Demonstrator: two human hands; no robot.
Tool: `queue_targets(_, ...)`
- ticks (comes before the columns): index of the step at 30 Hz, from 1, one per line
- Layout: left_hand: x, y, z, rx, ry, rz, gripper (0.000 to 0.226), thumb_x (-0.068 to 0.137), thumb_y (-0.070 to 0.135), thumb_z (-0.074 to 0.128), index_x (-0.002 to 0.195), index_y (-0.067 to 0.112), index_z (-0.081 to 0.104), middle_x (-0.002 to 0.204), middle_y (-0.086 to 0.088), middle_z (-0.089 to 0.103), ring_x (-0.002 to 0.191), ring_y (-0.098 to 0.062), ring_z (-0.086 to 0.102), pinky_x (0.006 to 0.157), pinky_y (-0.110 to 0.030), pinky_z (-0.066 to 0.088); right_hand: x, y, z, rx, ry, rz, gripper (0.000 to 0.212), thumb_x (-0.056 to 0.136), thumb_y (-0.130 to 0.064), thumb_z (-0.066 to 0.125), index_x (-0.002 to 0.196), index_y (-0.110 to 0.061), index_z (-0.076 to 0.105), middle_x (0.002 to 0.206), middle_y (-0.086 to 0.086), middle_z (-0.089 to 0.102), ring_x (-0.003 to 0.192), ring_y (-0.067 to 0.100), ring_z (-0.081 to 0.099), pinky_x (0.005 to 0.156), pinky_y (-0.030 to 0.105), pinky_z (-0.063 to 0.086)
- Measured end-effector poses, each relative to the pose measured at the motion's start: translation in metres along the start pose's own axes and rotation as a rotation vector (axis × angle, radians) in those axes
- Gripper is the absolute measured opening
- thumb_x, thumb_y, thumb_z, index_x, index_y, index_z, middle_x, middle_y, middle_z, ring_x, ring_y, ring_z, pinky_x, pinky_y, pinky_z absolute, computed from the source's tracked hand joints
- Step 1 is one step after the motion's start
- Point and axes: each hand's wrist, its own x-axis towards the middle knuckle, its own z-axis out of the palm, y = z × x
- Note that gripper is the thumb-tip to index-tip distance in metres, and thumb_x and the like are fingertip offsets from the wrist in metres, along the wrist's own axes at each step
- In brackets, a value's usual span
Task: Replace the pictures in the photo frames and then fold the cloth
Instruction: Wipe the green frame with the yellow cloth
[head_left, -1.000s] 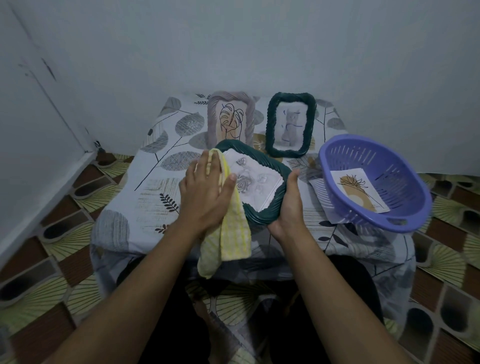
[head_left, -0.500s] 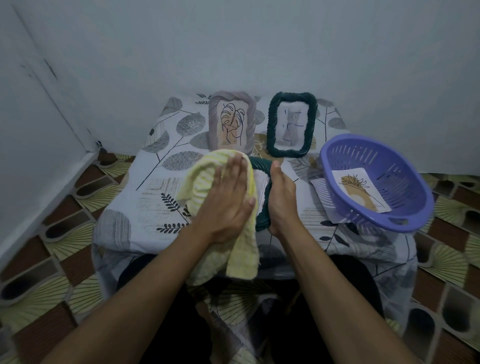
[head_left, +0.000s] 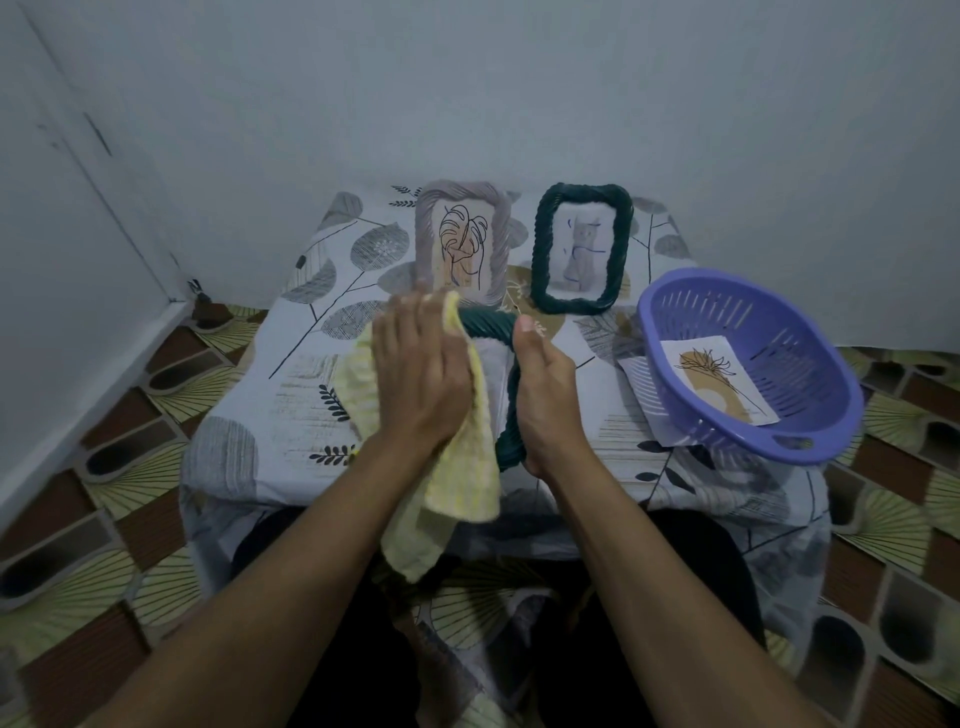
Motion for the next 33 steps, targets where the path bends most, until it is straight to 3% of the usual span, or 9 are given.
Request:
queue_targets(5,-0.008,-0.01,0.0,0.058,-0.014,0.218,0.049,0.099,0.034,0.023,0.134,0.014,0.051,0.137,-0.005,0.052,0.133,-0.027,0.042,0.116,-0.055,0.021,-0.004,0.002,0.002,-0.053,-0.049,-0.014,0.049,0.103,-0.043,0.048,0.07,-0.011,0.065,0.062,0.003,0.059,0.06,0.013,0.056,0.06,0.027,0.046)
queue_targets(7,0.002,-0.026,-0.002,0.098,0.02,-0.016,0.055,0.097,0.042,0.015,0.121,0.013,0.056,0.124,-0.01,0.057,0.118,-0.032,0.049,0.107,-0.052,0.03,-0.006,0.002,0.002,-0.085,-0.073,-0.021,0.056,0.104,-0.041,0.047,0.068,0.001,0.054,0.056,0.002,0.05,0.054,0.012,0.048,0.055,0.025,0.037)
queue_targets(10,0.019,-0.04,-0.006,-0.034,-0.022,-0.45,0.051,0.091,0.043,0.015,0.099,0.014,0.056,0.118,-0.014,0.062,0.113,-0.034,0.053,0.098,-0.044,0.033,-0.007,0.005,0.005,-0.061,-0.081,-0.065,0.071,0.099,-0.052,0.049,0.092,0.019,0.049,0.081,0.038,0.057,0.065,0.031,0.052,0.065,0.041,0.045)
queue_targets(12,0.026,-0.036,-0.006,-0.115,-0.014,-0.51,0.055,0.089,0.043,0.018,0.107,0.009,0.058,0.12,-0.016,0.061,0.114,-0.036,0.053,0.098,-0.045,0.038,-0.009,0.005,0.01,-0.032,-0.03,-0.056,0.068,0.098,-0.053,0.051,0.085,0.014,0.05,0.078,0.039,0.053,0.068,0.025,0.049,0.067,0.038,0.042)
queue_targets(16,0.019,-0.008,0.003,-0.083,0.001,-0.199,0.064,0.097,0.045,0.015,0.134,0.009,0.052,0.14,-0.015,0.051,0.136,-0.035,0.038,0.114,-0.049,0.026,-0.001,0.003,0.014,0.002,-0.001,-0.009,0.04,0.104,-0.038,0.047,0.075,-0.015,0.063,0.064,0.0,0.06,0.064,0.012,0.056,0.063,0.028,0.046)
queue_targets(22,-0.014,0.006,0.014,-0.114,-0.247,0.19,0.057,0.1,0.058,0.001,0.153,0.037,-0.002,0.167,0.003,0.0,0.153,-0.019,-0.011,0.124,-0.045,-0.003,0.01,0.0,0.005,-0.026,0.045,-0.011,0.035,0.106,-0.036,0.045,0.083,-0.024,0.07,0.074,-0.012,0.072,0.076,0.003,0.068,0.074,0.023,0.053)
queue_targets(26,0.002,-0.007,0.014,0.062,-0.281,-0.02,0.054,0.098,0.063,0.001,0.148,0.054,-0.018,0.164,0.011,-0.021,0.149,-0.022,-0.024,0.118,-0.053,-0.013,0.009,0.002,0.0,0.017,0.104,0.03,0.04,0.101,-0.046,0.05,0.082,-0.02,0.073,0.08,0.004,0.07,0.081,0.021,0.067,0.08,0.041,0.053)
queue_targets(30,0.021,-0.023,0.01,-0.041,-0.29,-0.428,0.061,0.103,0.057,0.008,0.157,0.035,-0.01,0.166,-0.005,-0.014,0.151,-0.036,-0.015,0.12,-0.06,-0.005,0.005,-0.003,-0.002,0.069,0.145,0.025,0.054,0.084,-0.064,0.054,0.089,-0.011,0.064,0.089,0.017,0.066,0.09,0.028,0.065,0.087,0.045,0.051)
queue_targets(33,0.01,-0.002,0.016,-0.076,-0.333,-0.389,0.068,0.104,0.053,0.013,0.158,0.017,-0.007,0.166,-0.01,-0.011,0.152,-0.03,-0.012,0.123,-0.052,-0.002,0.003,-0.006,0.001,0.104,0.192,0.002,0.045,0.089,-0.06,0.054,0.085,-0.015,0.056,0.078,0.007,0.054,0.075,0.02,0.053,0.074,0.037,0.045)
